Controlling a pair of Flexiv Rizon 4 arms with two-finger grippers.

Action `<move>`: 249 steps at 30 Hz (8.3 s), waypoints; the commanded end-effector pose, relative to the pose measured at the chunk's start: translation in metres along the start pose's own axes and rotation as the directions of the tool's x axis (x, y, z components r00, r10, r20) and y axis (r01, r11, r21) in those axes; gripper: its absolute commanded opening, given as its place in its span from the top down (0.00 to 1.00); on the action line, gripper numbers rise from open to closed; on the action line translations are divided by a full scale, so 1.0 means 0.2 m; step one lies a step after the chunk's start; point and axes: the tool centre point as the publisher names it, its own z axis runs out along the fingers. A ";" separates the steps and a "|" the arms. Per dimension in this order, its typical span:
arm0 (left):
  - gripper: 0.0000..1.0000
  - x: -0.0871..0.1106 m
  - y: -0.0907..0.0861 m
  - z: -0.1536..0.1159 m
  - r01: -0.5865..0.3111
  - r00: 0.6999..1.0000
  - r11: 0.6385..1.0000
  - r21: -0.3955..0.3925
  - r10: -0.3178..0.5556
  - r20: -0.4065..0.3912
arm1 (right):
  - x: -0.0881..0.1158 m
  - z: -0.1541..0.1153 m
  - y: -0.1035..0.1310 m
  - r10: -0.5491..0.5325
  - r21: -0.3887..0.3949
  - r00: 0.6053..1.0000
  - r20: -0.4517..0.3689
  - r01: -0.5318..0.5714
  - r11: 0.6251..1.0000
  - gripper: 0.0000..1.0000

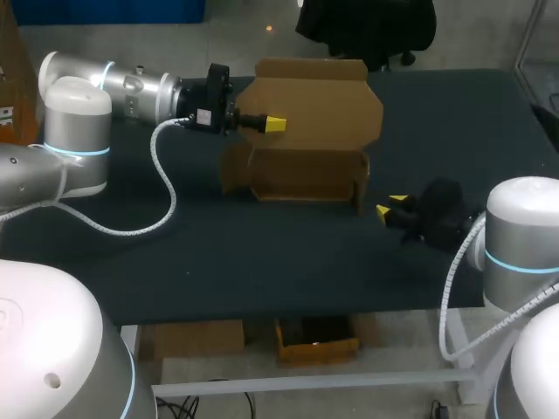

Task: Assemble the packaging by folding the flat box into shape, placing the metal phone stand inside, and closing the box properly

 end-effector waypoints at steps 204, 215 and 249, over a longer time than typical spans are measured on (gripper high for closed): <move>1.00 0.02 -0.15 -0.01 0.141 0.989 0.988 0.060 -0.143 0.031 | 0.38 0.31 -0.05 0.017 -0.089 0.999 -0.030 -0.020 0.996 1.00; 1.00 0.02 -0.15 -0.01 0.141 0.989 0.988 0.060 -0.143 0.031 | 0.38 0.49 -0.03 0.019 -0.069 0.999 0.025 -0.018 0.997 1.00; 1.00 0.02 -0.15 -0.01 0.141 0.989 0.988 0.060 -0.143 0.031 | 0.33 0.75 -0.14 0.075 -0.032 0.991 0.112 -0.072 0.997 1.00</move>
